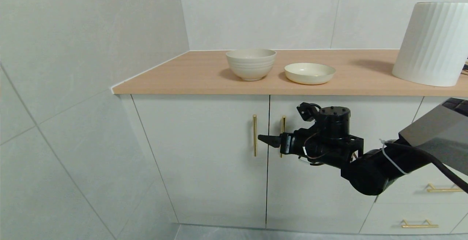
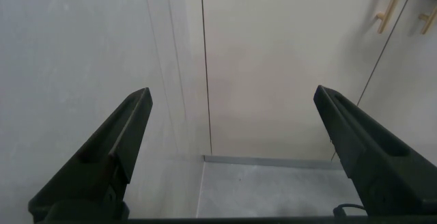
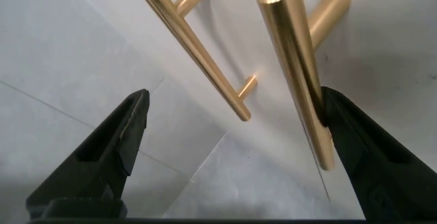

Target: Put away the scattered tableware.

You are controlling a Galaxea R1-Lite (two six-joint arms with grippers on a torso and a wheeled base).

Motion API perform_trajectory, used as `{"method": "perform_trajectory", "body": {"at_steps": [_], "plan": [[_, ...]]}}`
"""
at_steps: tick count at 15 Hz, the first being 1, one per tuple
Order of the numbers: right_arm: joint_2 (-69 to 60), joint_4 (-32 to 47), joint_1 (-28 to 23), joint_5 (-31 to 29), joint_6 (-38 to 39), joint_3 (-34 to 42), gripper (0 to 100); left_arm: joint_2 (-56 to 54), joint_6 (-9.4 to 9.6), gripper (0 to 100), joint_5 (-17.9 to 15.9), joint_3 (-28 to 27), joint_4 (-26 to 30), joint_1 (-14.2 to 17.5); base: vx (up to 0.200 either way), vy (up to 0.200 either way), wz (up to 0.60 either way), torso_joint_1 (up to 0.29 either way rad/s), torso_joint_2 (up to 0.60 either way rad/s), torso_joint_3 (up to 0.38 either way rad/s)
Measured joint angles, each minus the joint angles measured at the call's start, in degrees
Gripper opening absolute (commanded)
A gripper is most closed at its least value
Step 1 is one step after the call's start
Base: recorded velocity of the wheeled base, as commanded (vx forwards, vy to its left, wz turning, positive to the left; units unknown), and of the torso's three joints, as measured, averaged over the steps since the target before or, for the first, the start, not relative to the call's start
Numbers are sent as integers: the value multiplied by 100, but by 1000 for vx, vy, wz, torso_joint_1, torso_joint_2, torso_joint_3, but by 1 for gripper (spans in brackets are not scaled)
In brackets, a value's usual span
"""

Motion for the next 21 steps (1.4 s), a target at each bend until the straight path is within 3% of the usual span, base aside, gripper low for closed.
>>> {"method": "perform_trajectory", "body": {"at_steps": [10, 13, 21], "plan": [[-474, 60, 5, 827, 210, 546, 100, 0, -5, 100, 1, -2, 2, 0, 0, 0, 0, 0, 0, 0], [-780, 0, 5, 1229, 205, 1080, 100, 0, 0, 100, 0, 0, 0, 0, 0, 0, 0, 0, 0, 0], [-1965, 0, 48, 1458, 221, 2420, 100, 0, 43, 100, 0, 0, 2, 0, 0, 0, 0, 0, 0, 0]]}}
